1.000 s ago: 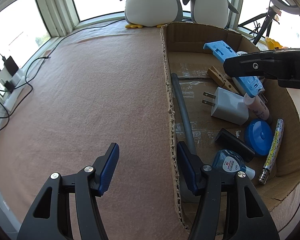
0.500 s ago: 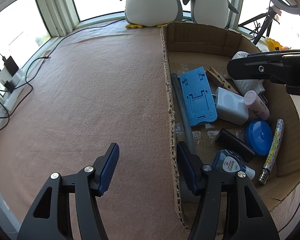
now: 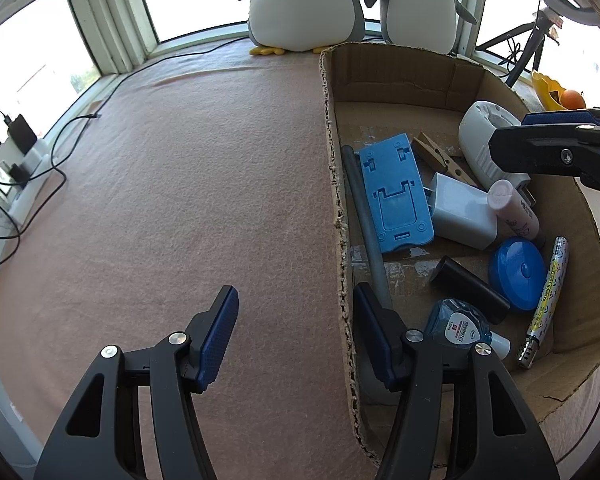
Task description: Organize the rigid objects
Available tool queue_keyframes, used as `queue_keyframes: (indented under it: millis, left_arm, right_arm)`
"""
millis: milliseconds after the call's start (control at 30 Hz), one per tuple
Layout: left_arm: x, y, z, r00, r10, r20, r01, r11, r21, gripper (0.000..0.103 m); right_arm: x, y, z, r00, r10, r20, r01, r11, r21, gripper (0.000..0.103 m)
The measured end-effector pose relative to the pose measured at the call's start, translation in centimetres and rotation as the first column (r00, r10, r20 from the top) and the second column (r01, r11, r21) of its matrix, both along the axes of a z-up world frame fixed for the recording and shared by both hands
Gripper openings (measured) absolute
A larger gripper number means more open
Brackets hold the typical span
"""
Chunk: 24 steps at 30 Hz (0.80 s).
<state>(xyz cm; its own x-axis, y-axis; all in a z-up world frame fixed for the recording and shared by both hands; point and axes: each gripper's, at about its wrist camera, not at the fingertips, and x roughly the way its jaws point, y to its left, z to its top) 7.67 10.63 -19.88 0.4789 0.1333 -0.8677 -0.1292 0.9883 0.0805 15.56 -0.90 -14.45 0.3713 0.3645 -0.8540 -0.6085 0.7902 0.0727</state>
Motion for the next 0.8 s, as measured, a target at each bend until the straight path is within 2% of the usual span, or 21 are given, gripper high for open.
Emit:
queue_keyframes:
  millis: [67, 133, 267, 500, 667, 800]
  left_arm:
    - [0.0, 0.0, 0.0, 1.000, 0.004, -0.002, -0.004, 1.000, 0.001, 0.060]
    - [0.0, 0.0, 0.1, 1.000, 0.013, -0.004, -0.013, 1.000, 0.016, 0.067]
    - [0.1, 0.5, 0.0, 1.000, 0.027, -0.008, -0.027, 1.000, 0.005, 0.074]
    - [-0.4, 0.2, 1.0, 1.000, 0.010, 0.000, -0.010, 0.999, 0.041, 0.075]
    - [-1.5, -0.1, 3.7, 0.998, 0.012, 0.062, -0.016, 0.998, 0.056, 0.075]
    - [-2.6, -0.4, 7.1, 0.992, 0.006, 0.125, -0.011, 0.999, 0.035, 0.075]
  right_arm:
    - [-0.2, -0.6, 0.1, 1.000, -0.009, 0.001, 0.009, 1.000, 0.003, 0.055]
    - [-0.3, -1.3, 0.3, 1.000, -0.020, 0.000, 0.020, 1.000, 0.007, 0.055]
    - [-0.7, -2.6, 0.7, 0.999, -0.043, 0.003, 0.042, 0.999, 0.021, 0.056]
    - [-2.0, -5.4, 2.0, 0.996, -0.094, 0.011, 0.093, 0.994, 0.062, 0.058]
    - [-3.6, -7.8, 4.3, 0.988, -0.146, 0.042, 0.140, 0.983, 0.114, 0.064]
    - [-4.8, -9.4, 6.5, 0.980, -0.186, 0.066, 0.173, 0.971, 0.164, 0.066]
